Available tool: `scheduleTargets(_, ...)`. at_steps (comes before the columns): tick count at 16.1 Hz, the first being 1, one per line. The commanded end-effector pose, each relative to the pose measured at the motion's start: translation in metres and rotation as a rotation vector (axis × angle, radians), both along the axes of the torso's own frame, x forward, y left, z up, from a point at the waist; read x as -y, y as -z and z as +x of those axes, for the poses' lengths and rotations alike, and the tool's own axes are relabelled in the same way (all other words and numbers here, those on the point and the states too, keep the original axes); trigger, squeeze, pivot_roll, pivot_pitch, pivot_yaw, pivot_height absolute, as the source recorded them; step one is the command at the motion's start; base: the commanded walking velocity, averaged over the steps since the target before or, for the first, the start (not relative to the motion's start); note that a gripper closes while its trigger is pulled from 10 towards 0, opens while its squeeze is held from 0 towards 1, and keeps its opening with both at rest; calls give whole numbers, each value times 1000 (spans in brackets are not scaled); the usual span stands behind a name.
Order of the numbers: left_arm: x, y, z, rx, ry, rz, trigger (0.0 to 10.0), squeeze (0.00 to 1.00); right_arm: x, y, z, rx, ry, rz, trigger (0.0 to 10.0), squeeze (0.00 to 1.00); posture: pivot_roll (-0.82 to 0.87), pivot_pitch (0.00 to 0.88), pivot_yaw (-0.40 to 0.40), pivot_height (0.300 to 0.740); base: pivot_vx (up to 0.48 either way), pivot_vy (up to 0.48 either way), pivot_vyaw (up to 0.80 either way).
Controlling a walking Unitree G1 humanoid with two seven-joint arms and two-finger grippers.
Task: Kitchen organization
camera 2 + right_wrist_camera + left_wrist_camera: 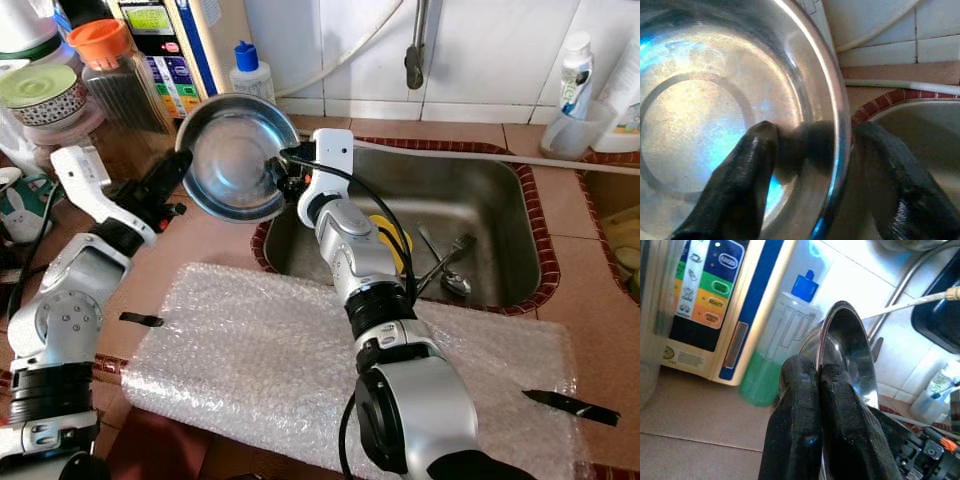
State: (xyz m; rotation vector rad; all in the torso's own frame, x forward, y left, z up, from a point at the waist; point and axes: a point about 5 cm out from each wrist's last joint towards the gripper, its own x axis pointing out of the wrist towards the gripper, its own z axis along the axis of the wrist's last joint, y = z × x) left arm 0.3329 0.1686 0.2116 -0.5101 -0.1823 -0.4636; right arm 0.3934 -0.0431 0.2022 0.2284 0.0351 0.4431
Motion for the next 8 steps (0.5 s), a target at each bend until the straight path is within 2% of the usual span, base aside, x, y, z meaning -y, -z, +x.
scheduleTargets(1, 11, -5, -6, 41, 76, 16, 0, 0, -8, -7, -3, 17, -42, 14, 0, 0, -124, 73, 108, 740, 0, 0, 0)
scheduleTargets(8, 16, 1, -12, 35, 123, 59, 0, 0, 12, 9, -16, 2, -34, -18, 0, 0, -132, 75, 115, 740, 0, 0, 0)
